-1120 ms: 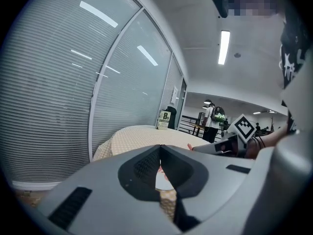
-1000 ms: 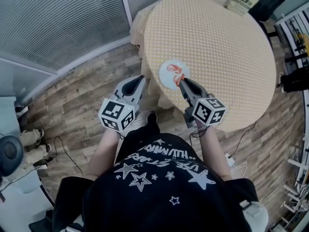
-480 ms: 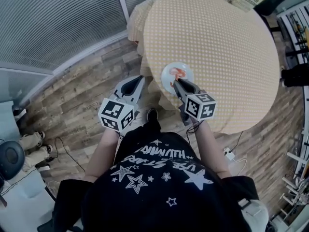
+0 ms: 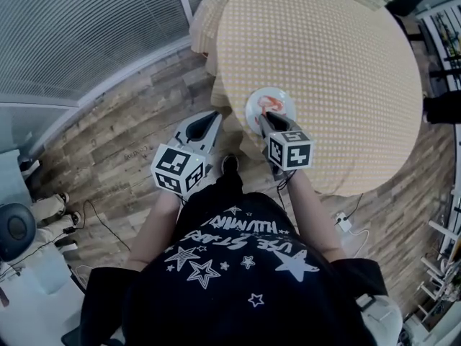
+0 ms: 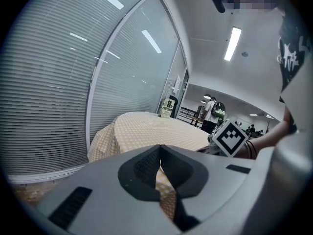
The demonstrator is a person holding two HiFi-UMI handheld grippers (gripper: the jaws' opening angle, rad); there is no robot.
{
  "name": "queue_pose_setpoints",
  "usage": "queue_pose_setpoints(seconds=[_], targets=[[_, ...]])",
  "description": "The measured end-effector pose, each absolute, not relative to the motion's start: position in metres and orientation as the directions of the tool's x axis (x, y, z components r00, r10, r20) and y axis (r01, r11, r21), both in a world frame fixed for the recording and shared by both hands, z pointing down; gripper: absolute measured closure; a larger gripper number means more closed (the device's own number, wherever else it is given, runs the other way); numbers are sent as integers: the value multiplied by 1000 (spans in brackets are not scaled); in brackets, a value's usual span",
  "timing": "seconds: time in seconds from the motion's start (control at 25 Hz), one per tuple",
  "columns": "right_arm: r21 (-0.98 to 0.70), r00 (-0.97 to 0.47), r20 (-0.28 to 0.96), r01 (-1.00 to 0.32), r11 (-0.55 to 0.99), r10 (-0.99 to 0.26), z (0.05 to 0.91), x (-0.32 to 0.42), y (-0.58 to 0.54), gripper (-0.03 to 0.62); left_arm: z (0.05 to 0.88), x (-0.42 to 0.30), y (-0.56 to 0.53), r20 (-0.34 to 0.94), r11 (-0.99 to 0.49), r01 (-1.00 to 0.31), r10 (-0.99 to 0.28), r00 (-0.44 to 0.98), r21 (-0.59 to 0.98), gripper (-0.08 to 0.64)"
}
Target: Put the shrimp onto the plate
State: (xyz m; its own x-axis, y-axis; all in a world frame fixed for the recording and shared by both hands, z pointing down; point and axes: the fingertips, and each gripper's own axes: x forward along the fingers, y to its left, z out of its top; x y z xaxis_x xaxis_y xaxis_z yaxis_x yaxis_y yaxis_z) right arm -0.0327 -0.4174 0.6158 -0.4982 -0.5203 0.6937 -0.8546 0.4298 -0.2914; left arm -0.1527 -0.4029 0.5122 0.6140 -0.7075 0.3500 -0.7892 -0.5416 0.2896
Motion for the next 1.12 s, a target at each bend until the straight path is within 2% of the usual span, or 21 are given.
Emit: queue_pose_setpoints(seconds=[0.44, 1.12], targets=[[-278, -474, 697, -870, 407, -538, 610, -31, -419, 520, 510, -168, -394, 338, -519, -802, -729, 596, 296, 552], [-323, -525, 554, -851, 415, -646, 553, 0, -386, 523, 491, -138, -354, 322, -547, -795, -727, 606, 261, 552]])
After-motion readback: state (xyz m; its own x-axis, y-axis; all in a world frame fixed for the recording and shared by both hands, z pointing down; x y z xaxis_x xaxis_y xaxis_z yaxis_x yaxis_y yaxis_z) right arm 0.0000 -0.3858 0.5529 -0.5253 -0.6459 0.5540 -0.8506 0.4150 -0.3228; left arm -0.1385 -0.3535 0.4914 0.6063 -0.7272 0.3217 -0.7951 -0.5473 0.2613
